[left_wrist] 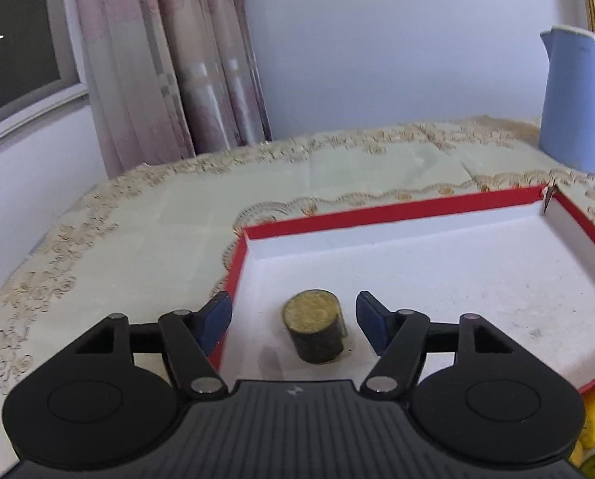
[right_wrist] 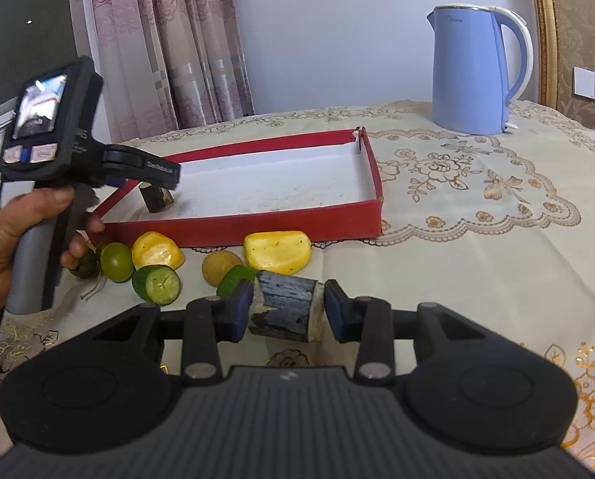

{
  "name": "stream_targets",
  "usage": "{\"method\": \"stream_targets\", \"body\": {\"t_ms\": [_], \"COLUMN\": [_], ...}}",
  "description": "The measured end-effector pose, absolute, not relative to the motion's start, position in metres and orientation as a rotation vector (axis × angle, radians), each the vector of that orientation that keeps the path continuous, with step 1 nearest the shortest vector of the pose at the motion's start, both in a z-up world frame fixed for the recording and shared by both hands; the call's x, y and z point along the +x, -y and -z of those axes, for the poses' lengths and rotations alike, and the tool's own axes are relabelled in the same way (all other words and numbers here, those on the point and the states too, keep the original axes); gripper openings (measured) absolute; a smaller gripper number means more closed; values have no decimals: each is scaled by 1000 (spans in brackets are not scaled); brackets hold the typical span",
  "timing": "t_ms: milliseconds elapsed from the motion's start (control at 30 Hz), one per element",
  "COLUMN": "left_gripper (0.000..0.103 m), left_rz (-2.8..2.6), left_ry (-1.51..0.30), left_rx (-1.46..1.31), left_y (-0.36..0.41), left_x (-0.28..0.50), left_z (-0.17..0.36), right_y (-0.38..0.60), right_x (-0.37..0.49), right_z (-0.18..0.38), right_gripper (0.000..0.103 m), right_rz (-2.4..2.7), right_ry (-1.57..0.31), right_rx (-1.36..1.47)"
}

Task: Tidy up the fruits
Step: 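Lower the dark piece into the red tray and open the right tool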

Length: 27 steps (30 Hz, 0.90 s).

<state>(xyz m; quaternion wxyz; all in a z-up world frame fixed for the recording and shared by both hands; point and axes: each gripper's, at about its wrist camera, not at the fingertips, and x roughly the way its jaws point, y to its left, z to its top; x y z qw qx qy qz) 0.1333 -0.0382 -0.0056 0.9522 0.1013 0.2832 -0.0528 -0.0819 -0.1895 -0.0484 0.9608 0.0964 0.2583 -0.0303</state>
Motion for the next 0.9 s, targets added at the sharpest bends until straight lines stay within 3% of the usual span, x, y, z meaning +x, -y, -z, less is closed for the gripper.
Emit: {"method": "stream_targets", "body": {"t_ms": [200, 267, 500, 900], "left_gripper": [69, 77, 79, 79], "left_rz": [83, 65, -1, -1], "left_ry": [-507, -485, -465, -504], "left_rx": [120, 101, 50, -32], "left_y": [4, -8, -44, -67], "left_x": [91, 76, 55, 64], "left_z": [-13, -14, -3, 15], "right_y": [189, 189, 184, 176], "right_x": [-81, -80, -58, 65], "right_z": [46, 42, 17, 19], "right_gripper": [36, 36, 36, 36], "right_rz": [65, 62, 56, 79], "right_ry": [-528, -522, -463, -557], "right_rx": [191, 190, 137, 72]}}
